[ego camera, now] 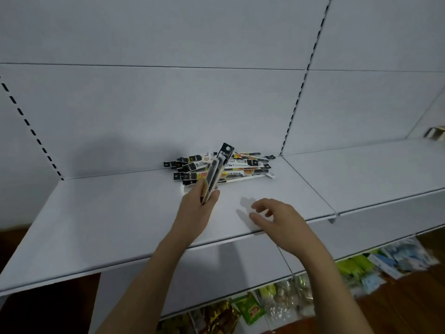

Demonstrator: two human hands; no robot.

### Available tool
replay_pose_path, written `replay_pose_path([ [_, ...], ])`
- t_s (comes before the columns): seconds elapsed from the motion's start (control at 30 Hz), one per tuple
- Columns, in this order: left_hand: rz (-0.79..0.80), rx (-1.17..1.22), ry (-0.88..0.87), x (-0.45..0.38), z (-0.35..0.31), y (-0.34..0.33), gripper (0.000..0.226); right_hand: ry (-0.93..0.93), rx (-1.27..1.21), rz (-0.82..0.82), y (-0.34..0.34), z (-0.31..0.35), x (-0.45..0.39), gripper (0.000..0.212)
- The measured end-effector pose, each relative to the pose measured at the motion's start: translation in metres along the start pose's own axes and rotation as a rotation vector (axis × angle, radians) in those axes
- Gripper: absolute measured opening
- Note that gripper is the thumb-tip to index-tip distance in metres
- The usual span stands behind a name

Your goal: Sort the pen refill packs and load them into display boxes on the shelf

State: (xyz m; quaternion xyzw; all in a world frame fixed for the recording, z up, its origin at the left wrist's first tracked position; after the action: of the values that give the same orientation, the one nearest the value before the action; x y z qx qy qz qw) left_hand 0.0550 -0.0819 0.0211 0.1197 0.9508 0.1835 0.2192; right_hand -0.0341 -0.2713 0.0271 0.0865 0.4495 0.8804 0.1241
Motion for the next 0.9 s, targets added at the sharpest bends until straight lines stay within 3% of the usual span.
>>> replay_pose_path([
  [0.2,0.049,0.063,-0.054,0.002,-0.044,-0.029,0.035,-0.104,-0.005,-0.081,0.045,-0.044,0.039,0.025],
  [0.4,0.194,0.119,-0.106,0.023,-0.094,-0.105,0.013,-0.218,-0.059,-0.127,0.100,-0.127,0.098,0.029],
  [0.7,0.475,0.168,-0.185,0.086,-0.172,-0.283,0.022,-0.428,-0.046,-0.167,0.184,-0.277,0.211,0.039],
  [0.9,0.494,0.214,-0.219,0.083,-0.219,-0.375,0.011,-0.550,-0.123,-0.250,0.223,-0.361,0.250,0.037],
])
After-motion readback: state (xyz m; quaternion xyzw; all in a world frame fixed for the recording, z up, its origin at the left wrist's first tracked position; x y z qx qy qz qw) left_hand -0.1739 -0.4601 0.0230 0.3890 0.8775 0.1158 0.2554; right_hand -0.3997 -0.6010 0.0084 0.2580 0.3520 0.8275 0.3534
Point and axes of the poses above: each hand's wrist, its own x-axis away from the middle knuckle, its own y-axis out of the back of the hand, z = x × y, the point moved 6 cm from there along -x, towards the middle knuckle, and after that the axes turned 9 degrees about -y, right-handed, at the moved point
